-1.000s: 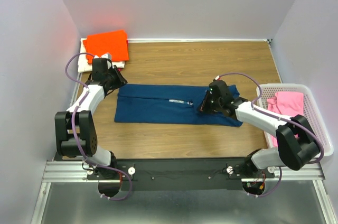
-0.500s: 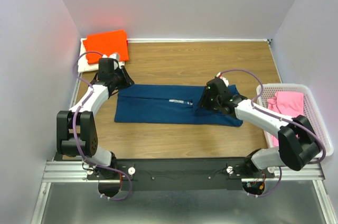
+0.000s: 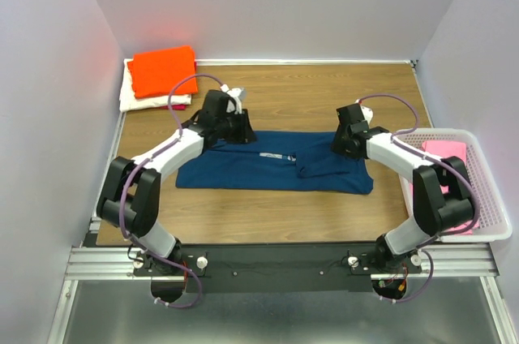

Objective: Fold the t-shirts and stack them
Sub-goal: Fold the tshirt

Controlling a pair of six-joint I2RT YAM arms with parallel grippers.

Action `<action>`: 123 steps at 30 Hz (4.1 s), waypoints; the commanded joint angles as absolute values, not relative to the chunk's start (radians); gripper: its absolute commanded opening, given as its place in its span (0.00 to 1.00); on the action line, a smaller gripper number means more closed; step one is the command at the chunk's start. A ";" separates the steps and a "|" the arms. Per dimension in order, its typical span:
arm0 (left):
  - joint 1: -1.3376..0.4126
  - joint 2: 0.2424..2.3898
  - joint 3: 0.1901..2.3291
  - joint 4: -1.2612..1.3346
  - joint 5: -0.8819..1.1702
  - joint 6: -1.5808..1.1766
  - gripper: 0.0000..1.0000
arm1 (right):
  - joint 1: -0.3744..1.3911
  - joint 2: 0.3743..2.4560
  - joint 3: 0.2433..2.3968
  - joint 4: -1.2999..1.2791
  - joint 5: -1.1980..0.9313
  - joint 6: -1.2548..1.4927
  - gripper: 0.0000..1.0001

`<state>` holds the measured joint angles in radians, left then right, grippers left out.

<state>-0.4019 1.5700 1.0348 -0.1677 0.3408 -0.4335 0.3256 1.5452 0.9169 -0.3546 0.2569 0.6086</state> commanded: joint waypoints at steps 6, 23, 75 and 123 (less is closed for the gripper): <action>-0.577 1.670 1.129 -0.150 0.417 -0.423 0.38 | 0.325 1.641 0.951 -0.353 0.250 0.557 0.48; -0.676 1.769 1.215 -0.167 0.436 -0.420 0.38 | 0.325 1.499 0.851 -0.344 0.164 0.569 0.04; -0.641 1.761 1.191 -0.282 0.206 -0.451 0.32 | 0.328 1.149 0.773 -0.572 0.183 0.770 0.38; -0.555 1.712 1.085 -0.235 0.098 -0.488 0.22 | 0.238 1.828 1.088 -0.353 0.328 0.693 0.30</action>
<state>-0.5556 1.6962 1.1130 -0.2630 0.0635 -0.4938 0.2470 1.7935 1.1057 -0.3878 0.3279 0.7044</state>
